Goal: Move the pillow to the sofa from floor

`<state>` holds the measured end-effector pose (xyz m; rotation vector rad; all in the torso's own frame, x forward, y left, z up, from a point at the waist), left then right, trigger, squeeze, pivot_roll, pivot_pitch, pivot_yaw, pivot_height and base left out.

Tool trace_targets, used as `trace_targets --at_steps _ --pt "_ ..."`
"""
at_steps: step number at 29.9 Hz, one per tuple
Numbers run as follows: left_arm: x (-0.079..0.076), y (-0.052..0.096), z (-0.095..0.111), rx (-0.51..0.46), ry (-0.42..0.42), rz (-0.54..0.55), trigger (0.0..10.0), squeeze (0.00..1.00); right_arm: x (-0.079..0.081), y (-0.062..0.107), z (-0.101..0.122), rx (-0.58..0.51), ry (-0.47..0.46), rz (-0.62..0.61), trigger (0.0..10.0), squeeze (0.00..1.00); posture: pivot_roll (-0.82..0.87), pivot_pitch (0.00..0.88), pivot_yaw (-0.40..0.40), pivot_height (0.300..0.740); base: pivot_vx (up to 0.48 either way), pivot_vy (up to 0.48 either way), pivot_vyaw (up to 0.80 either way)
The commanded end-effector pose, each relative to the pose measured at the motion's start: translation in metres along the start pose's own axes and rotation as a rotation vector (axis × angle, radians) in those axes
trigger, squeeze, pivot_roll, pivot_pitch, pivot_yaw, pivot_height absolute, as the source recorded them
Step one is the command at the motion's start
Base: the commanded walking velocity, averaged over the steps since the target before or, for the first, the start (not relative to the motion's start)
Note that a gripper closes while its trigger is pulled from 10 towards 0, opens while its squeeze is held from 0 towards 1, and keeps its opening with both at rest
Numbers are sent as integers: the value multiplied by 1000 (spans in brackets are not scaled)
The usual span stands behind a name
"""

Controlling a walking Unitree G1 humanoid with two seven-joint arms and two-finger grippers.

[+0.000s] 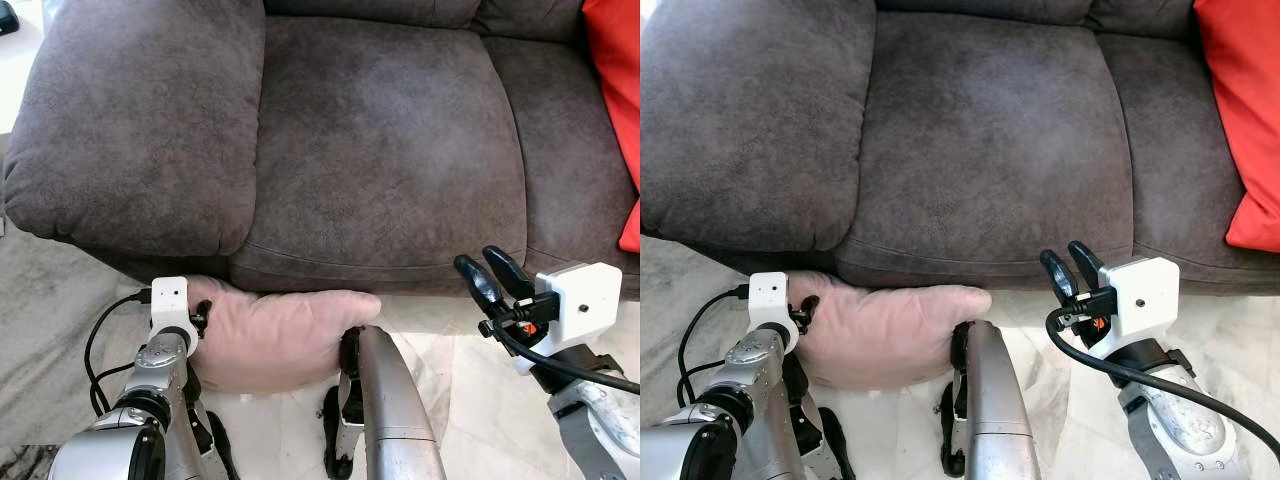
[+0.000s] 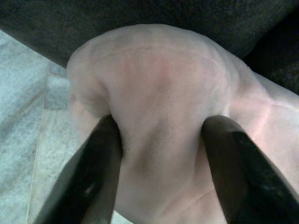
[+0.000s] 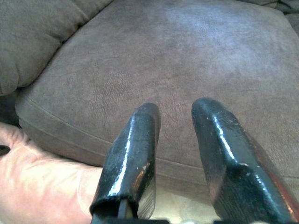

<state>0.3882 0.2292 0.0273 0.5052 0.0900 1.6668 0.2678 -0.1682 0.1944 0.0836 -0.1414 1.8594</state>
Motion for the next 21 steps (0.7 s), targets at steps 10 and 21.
trace_targets --at_steps 10,21 --pt "-6 8 -30 87 2 -20 0 0 -3 6 4 1 10 -16 10000 0 -268 450 -204 528 0 0 0" --pt "-5 8 -32 88 -4 -19 0 0 -2 6 2 5 6 -14 10000 0 -262 447 -201 528 0 0 0"
Point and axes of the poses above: a point about 5 cm out from each wrist's last joint towards the gripper, its own y axis pointing back from the gripper into the wrist, its own z axis along the axis of the wrist's last joint, x = y × z, the point moved 6 cm from there along -y, pointing out of the wrist towards the gripper, and after that the axes turned 13 degrees about -y, right-handed, at the moved point
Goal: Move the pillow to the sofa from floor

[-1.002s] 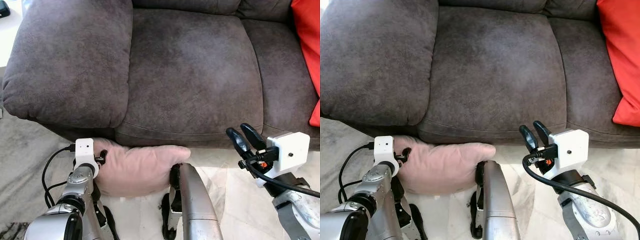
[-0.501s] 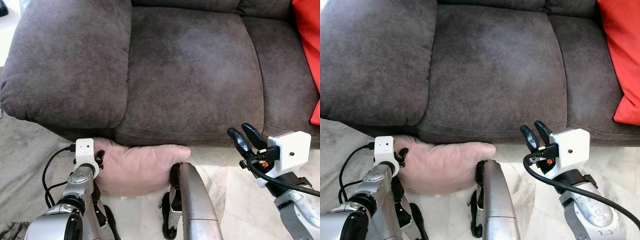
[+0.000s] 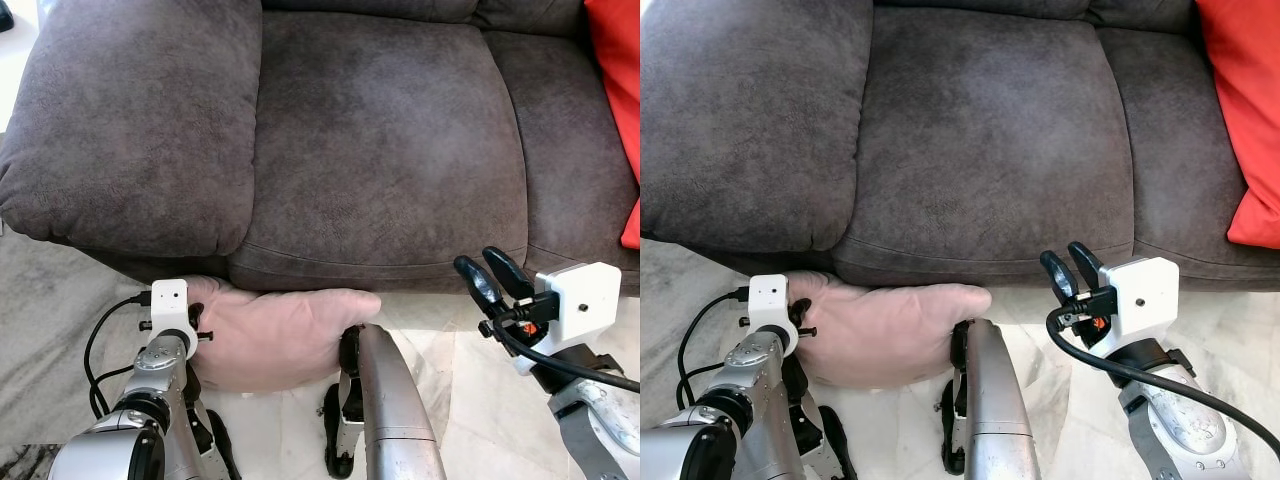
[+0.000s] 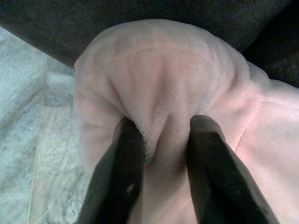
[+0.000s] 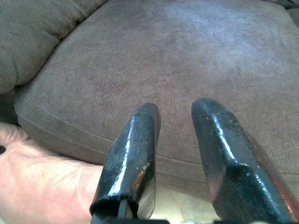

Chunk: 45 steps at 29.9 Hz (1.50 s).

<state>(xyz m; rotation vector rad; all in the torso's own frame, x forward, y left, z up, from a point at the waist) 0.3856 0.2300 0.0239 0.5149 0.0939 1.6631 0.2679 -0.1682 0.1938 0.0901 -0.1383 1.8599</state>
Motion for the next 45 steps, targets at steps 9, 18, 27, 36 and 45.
trace_targets --at_steps 9,18,27,36,45 --pt "-7 7 -24 60 7 -17 0 0 -2 1 1 -10 1 -16 10000 0 -247 429 -185 528 0 0 0" --pt "-6 9 -30 61 3 -21 0 0 -1 -3 0 -21 -8 -17 10000 0 -237 420 -177 528 0 0 0" --pt "-7 11 -31 48 -62 -10 0 0 -1 -8 -4 -23 -18 -19 10000 0 -214 404 -154 528 0 0 0" --pt "-12 15 -27 -27 -24 3 10000 0 1 -14 -16 -26 -41 -32 10000 0 -181 385 -127 528 0 0 0" --pt "-20 15 -17 -71 24 4 10000 0 -5 -20 -22 -39 -50 -54 10000 0 -159 360 -96 528 -245 0 0"
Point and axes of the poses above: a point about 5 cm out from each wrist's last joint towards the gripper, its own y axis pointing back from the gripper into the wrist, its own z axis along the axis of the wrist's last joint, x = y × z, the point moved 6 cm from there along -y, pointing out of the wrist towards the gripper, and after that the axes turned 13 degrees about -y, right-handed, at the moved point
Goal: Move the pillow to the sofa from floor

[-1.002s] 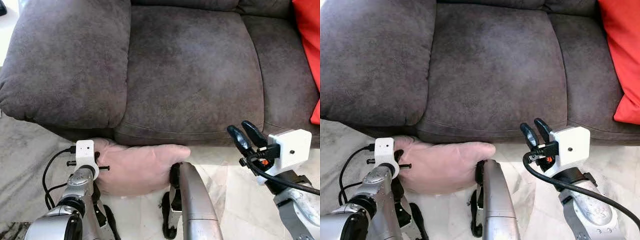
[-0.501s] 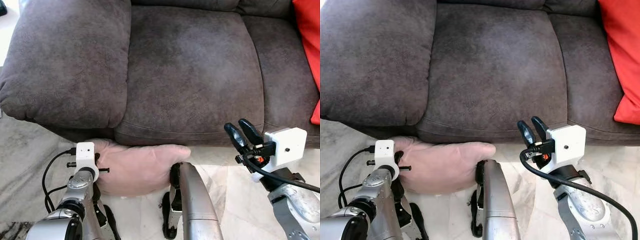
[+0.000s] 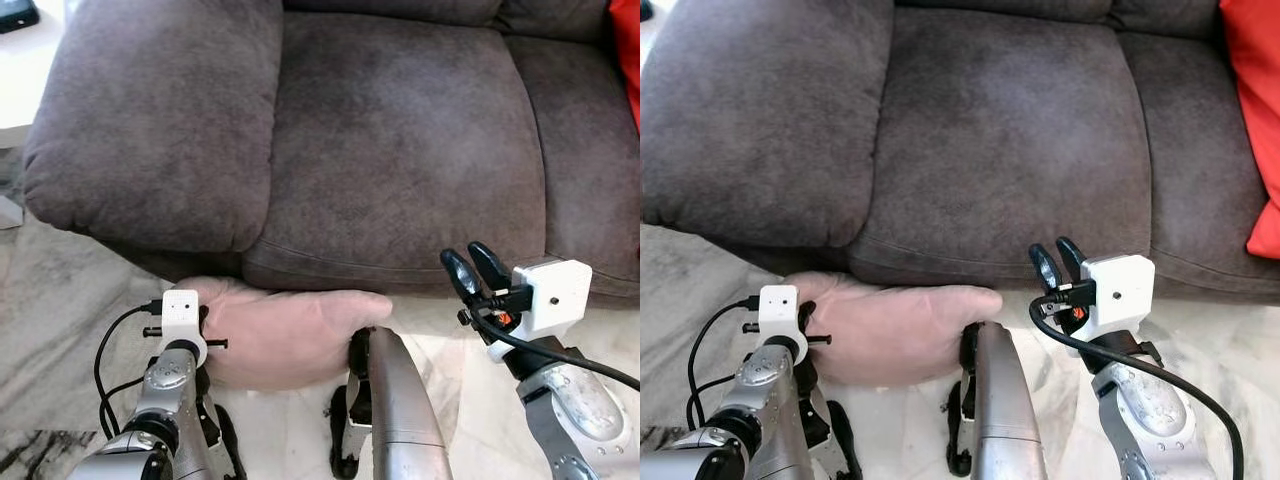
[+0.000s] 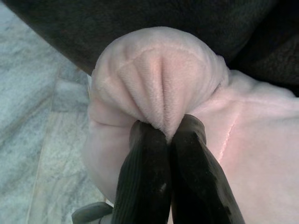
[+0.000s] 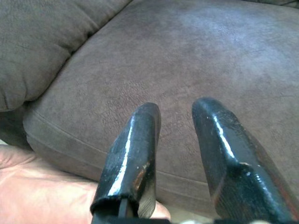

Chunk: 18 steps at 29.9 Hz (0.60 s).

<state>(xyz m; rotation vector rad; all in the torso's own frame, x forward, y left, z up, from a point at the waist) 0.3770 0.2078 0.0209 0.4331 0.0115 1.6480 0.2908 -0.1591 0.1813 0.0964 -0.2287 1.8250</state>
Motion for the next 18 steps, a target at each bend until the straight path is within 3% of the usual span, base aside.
trace_targets --at_steps 1,18 --pt "1 6 -14 29 24 16 10000 0 -6 4 -9 21 1 -28 10000 0 -157 358 -92 528 -247 0 0" --pt "-7 4 -6 -2 52 -9 10000 0 -6 -6 -21 0 -10 -35 10000 0 -130 306 -61 528 -287 0 0"
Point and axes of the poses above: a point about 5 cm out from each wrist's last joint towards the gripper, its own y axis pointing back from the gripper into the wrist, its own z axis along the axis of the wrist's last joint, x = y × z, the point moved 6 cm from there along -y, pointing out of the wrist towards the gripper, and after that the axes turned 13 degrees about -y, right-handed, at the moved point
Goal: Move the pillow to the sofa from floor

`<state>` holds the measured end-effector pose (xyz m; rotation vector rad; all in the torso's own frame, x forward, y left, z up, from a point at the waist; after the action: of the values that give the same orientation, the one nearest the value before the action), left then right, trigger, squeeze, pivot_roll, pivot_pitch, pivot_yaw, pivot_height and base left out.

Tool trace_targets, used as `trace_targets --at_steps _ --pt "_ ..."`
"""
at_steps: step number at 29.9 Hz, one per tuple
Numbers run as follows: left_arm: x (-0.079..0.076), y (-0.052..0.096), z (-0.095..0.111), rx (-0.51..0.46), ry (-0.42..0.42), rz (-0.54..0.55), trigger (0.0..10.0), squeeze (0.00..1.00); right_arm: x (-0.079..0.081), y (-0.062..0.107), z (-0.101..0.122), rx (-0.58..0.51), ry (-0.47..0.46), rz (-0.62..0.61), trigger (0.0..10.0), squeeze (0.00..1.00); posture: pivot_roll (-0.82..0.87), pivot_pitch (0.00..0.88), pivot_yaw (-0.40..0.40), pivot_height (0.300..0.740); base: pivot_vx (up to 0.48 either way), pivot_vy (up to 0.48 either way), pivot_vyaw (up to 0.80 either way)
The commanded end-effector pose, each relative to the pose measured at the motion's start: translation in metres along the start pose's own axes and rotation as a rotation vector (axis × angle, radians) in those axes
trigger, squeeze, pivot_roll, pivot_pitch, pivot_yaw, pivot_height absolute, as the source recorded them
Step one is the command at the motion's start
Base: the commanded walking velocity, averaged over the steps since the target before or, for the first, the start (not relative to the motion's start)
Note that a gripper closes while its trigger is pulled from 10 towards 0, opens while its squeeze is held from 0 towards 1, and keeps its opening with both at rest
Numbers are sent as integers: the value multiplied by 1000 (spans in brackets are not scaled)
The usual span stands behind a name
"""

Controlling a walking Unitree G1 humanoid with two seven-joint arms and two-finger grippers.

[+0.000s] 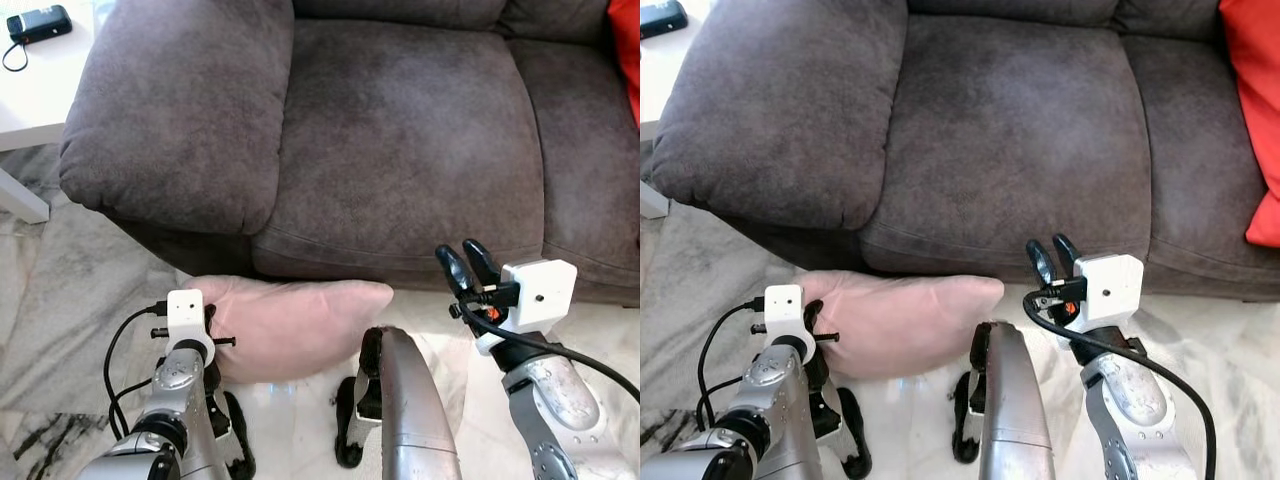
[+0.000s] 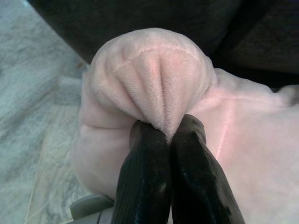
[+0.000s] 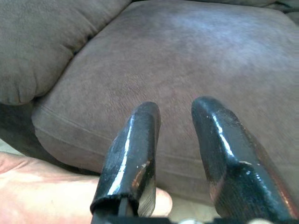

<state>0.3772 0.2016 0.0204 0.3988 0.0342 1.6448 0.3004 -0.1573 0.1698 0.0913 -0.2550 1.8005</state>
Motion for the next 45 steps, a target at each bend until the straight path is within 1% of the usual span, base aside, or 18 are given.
trace_targets --at_steps 1,10,12,13,17,19,20,24,30,36,40,45 --pt "-1 4 -6 3 17 0 10000 0 -4 2 -10 24 0 -15 10000 0 -127 300 -59 528 -296 0 0" --pt "0 1 -2 0 18 -6 10000 0 -10 -7 -21 28 5 -37 10000 0 -103 247 -38 528 -295 0 0" --pt "0 1 -2 0 19 -6 10000 0 -11 -9 -21 24 -2 -41 10000 0 -101 244 -37 528 -296 0 0" --pt "1 0 -1 1 18 -4 10000 0 -10 -11 -24 25 -2 -40 10000 0 -96 225 -29 528 -296 0 0" --pt "3 -1 0 4 19 -2 10000 0 -11 -16 -28 28 -3 -42 10000 0 -87 205 -22 528 -296 0 0" --pt "4 -3 4 0 17 -2 10000 0 -13 -21 -34 34 -10 -50 10000 0 -77 177 -14 528 -294 0 0" --pt "4 -3 4 0 17 -2 10000 0 -13 -21 -34 34 -10 -50 10000 0 -77 177 -14 528 -292 0 0" --pt "2 -6 11 -15 15 -9 10000 0 -19 -28 -44 37 -22 -71 10000 0 -56 124 -1 528 -292 0 0" --pt "-1 -9 21 -39 5 -25 10000 0 -25 -38 -55 49 -19 -95 10000 0 -39 82 15 528 -283 0 0" --pt "0 -11 28 -58 2 -28 10000 0 -28 -45 -59 44 -22 -108 10000 0 -28 61 27 528 -262 0 0" --pt "1 -12 32 -73 0 -24 10000 0 -30 -49 -64 35 -46 -122 10000 0 -17 52 28 528 0 0 0" --pt "2 -12 32 -75 4 -19 10000 0 -31 -51 -65 26 -52 -130 10000 0 -13 50 27 528 0 0 0"
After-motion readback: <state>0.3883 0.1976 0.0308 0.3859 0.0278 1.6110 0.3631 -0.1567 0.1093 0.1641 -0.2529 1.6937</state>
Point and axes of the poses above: a point about 5 cm out from each wrist's last joint towards the gripper, its own y axis pointing back from the gripper into the wrist, its own z axis along the axis of the wrist's last joint, x = y × z, the point moved 6 cm from there along -y, pointing out of the wrist towards the gripper, and after that the axes turned 13 degrees about -y, right-handed, at the moved point
